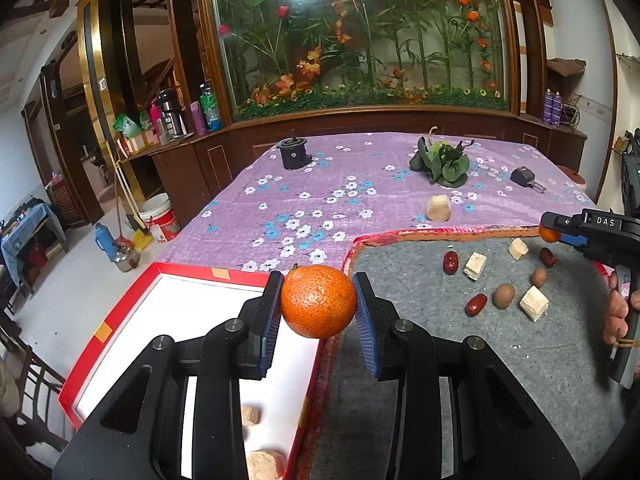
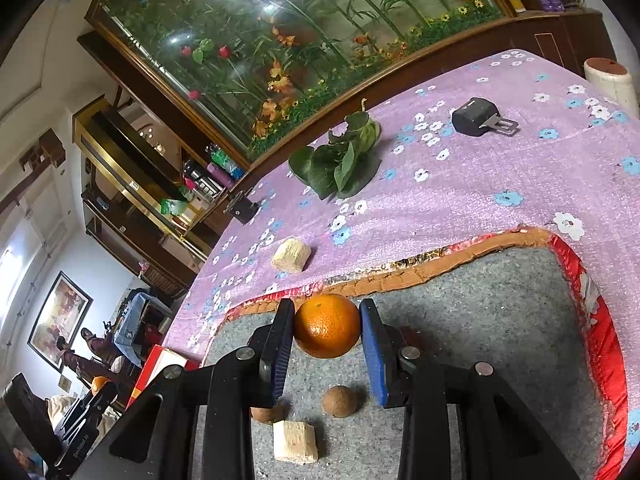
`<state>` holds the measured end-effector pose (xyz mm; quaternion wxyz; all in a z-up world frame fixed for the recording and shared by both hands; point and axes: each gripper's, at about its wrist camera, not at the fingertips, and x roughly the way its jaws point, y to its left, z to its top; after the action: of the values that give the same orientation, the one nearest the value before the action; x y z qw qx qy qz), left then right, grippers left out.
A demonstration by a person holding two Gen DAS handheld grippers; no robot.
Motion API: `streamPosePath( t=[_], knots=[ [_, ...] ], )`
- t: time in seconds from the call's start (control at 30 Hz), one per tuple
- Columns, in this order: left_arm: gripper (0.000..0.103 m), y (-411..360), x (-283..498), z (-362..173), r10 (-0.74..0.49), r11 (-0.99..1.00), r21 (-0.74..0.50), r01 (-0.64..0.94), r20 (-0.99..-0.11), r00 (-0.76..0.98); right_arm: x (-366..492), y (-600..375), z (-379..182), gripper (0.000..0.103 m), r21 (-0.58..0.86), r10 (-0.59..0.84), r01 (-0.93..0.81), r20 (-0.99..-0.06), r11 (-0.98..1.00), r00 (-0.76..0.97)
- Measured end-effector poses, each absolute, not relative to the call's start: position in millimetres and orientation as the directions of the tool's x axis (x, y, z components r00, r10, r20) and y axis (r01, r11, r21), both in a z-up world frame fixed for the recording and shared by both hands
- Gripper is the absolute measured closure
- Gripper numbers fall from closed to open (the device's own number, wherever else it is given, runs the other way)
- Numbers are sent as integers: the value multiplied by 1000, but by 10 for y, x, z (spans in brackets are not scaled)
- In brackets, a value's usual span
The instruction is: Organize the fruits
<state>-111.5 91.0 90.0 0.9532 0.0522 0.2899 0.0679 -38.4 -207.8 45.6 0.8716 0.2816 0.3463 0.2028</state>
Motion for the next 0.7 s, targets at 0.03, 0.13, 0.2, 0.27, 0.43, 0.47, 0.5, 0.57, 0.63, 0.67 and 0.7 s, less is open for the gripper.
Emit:
streamPosePath(
  t=[0.03, 0.13, 0.2, 0.27, 0.43, 0.47, 0.5, 0.57, 0.63, 0.67, 0.7],
  knots=[
    [69, 921, -1115, 898, 160, 986, 136, -101, -547, 822, -385, -2069, 459, 71, 628, 546, -158, -491, 762, 679],
    [69, 945, -1115, 894, 162, 985, 135, -105, -548, 821, -389, -2051, 467, 71, 625, 544, -159, -493, 764, 679],
    [69, 977, -1115, 893, 162, 986, 129, -108, -549, 820, -395, -2040, 473, 71, 627, 546, -161, -490, 763, 679],
    [69, 993, -1118, 894, 165, 985, 130, -112, -547, 820, -423, -1992, 515, 71, 610, 535, -167, -491, 775, 687],
    [69, 1087, -1130, 864, 172, 984, 132, -119, -550, 817, -533, -1602, 692, 71, 604, 597, -266, -451, 751, 663],
    [69, 1123, -1137, 855, 176, 984, 130, -124, -551, 816, -564, -1465, 737, 71, 601, 619, -299, -441, 741, 650],
    [69, 1156, -1141, 849, 180, 983, 128, -130, -552, 814, -589, -1360, 766, 71, 599, 637, -324, -434, 732, 637],
    [69, 1231, -1158, 837, 189, 982, 123, -145, -555, 810, -639, -1064, 844, 71, 596, 683, -387, -416, 703, 601],
    [69, 1310, -1184, 834, 200, 980, 120, -160, -554, 808, -675, -751, 889, 71, 612, 732, -434, -396, 661, 555],
    [69, 1356, -1200, 832, 207, 978, 119, -170, -553, 807, -686, -617, 901, 71, 619, 750, -451, -388, 643, 537],
    [69, 1418, -1221, 828, 220, 975, 120, -185, -551, 805, -699, -480, 910, 71, 621, 763, -466, -384, 631, 521]
  ],
)
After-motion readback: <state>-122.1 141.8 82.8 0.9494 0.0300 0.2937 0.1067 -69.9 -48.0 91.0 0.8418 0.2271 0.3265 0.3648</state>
